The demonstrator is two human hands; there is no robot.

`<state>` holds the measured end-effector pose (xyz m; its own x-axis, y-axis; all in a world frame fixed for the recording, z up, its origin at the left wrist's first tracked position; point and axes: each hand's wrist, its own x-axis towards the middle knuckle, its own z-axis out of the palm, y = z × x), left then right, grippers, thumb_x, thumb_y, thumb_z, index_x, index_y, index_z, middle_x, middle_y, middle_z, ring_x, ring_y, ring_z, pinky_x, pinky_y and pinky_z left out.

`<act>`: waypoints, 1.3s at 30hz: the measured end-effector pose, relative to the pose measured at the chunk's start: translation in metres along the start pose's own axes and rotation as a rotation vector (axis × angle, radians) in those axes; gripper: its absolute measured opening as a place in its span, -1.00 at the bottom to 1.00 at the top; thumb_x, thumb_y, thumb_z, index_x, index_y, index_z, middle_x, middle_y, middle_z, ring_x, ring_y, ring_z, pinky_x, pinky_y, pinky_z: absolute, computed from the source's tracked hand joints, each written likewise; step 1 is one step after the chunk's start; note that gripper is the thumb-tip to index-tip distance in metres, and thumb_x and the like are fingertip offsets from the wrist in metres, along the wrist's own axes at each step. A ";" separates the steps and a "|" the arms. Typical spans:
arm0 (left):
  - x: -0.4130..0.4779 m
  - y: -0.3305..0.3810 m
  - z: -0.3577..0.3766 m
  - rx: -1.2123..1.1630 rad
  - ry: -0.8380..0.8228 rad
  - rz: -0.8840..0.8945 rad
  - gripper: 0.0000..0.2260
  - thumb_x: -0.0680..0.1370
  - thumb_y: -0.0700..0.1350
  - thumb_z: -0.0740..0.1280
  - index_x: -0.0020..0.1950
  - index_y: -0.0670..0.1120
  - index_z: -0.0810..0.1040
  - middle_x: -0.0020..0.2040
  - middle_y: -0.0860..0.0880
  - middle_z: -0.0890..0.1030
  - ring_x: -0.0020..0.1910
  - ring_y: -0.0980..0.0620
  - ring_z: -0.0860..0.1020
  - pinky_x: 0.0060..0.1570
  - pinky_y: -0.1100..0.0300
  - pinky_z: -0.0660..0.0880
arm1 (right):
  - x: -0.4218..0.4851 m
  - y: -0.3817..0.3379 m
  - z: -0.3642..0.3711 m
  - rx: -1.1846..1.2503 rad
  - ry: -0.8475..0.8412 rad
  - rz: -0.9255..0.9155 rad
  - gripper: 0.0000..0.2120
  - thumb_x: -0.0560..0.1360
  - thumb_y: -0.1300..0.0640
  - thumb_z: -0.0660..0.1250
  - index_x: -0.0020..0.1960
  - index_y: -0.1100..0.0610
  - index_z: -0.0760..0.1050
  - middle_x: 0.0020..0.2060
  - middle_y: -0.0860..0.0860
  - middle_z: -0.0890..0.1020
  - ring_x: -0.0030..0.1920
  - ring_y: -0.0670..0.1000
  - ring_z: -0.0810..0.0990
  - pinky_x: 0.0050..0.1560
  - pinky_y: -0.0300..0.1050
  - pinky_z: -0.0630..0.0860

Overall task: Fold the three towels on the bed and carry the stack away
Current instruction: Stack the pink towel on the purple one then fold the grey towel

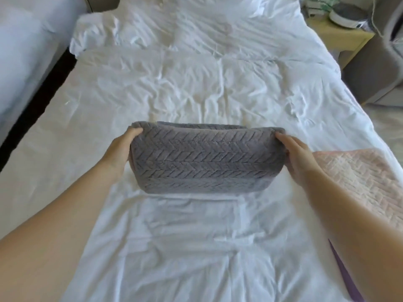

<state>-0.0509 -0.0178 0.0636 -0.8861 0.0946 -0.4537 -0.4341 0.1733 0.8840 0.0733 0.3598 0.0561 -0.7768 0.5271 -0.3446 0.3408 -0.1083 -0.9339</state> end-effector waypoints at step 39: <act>0.118 -0.081 0.092 1.429 -0.008 0.493 -0.35 0.40 0.50 -0.33 0.44 0.31 -0.36 0.52 0.18 -0.33 0.53 0.01 -0.30 0.42 -0.26 -0.29 | 0.100 0.077 0.103 -1.391 -0.116 -0.503 -0.34 0.44 -0.48 -0.23 0.48 -0.32 -0.22 0.54 -0.17 -0.12 0.54 0.02 -0.23 0.50 0.11 -0.25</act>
<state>-0.1049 0.0695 -0.0719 -0.8889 0.4301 -0.1579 0.4196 0.9026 0.0964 -0.0325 0.3173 -0.0605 -0.9782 0.1880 -0.0885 0.1990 0.9701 -0.1388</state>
